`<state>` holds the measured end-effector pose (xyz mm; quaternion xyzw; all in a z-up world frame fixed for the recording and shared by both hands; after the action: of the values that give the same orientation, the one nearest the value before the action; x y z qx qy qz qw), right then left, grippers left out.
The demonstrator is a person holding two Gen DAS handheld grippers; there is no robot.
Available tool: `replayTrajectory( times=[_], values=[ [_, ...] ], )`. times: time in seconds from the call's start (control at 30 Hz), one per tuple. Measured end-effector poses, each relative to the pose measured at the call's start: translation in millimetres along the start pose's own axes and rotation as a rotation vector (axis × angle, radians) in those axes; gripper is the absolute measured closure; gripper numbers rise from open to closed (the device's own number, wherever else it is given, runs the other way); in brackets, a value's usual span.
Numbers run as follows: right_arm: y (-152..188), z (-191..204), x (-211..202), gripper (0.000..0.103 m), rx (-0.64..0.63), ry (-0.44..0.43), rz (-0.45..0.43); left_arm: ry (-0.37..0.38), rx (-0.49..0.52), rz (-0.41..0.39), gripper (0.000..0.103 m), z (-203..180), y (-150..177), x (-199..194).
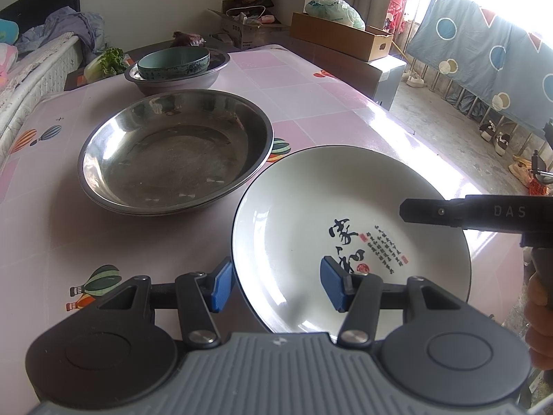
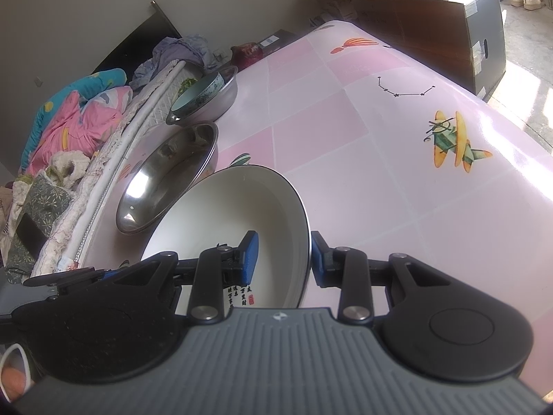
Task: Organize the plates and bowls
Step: 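Keep carrying the white plate with both grippers toward the stainless plates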
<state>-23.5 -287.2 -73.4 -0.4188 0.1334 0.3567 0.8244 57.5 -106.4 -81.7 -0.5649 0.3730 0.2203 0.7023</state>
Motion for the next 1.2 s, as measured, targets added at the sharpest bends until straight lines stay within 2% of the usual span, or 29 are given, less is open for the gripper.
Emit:
replayTrajectory(
  times=[1.07, 1.2],
  values=[
    [-7, 13, -4, 0.071, -0.007, -0.007, -0.005, -0.022, -0.04, -0.014, 0.049, 5, -4, -11],
    [-14, 20, -4, 0.071, -0.011, -0.01, -0.004, -0.03, -0.05, -0.037, 0.049, 9, -8, -18]
  ],
)
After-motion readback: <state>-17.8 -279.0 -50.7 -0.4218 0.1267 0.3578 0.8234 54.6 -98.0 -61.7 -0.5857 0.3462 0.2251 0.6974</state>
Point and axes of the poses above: each gripper's, at about its wrist camera, not at the fingertips, and x roughly the way its jaws point, z to its left, y to its underside, the point moved 1 cm from there along x, roughly the way its jaws point, and after that the axes turned 13 degrees about -y, right-handed, at the moved point
